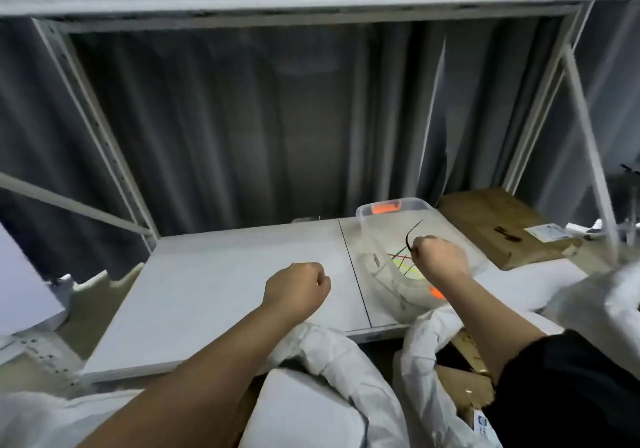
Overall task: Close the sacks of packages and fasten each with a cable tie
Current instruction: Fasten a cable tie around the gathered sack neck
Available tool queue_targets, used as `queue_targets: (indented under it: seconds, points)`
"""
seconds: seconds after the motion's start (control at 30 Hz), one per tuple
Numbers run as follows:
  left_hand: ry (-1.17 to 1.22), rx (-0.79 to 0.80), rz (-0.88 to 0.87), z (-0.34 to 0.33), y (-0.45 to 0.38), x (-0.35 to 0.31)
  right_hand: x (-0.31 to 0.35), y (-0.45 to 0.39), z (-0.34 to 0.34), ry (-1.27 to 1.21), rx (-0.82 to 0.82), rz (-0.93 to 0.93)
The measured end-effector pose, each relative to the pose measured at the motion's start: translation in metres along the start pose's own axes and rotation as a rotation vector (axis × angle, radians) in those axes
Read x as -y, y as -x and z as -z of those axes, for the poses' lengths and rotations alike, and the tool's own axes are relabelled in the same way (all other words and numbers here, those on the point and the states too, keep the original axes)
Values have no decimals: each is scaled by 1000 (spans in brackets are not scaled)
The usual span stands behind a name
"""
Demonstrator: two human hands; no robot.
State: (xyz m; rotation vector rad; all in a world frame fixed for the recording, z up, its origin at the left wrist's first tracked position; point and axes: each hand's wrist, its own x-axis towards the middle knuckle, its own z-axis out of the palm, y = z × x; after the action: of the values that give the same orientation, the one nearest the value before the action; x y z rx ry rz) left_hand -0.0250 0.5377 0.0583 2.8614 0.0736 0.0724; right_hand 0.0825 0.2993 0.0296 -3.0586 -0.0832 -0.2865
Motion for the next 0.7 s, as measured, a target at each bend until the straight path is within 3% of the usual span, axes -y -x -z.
queue_targets:
  seconds: [0.33, 0.53, 0.7]
  points:
    - [-109, 38, -9, -44, -41, 31, -7, -28, -73, 143, 171, -23]
    - [-189, 12, 4, -5, -7, 45, 9, -4, -14, 133, 114, -1]
    - [-240, -69, 42, 57, 55, 69, 63, 41, 61, 3, 69, 49]
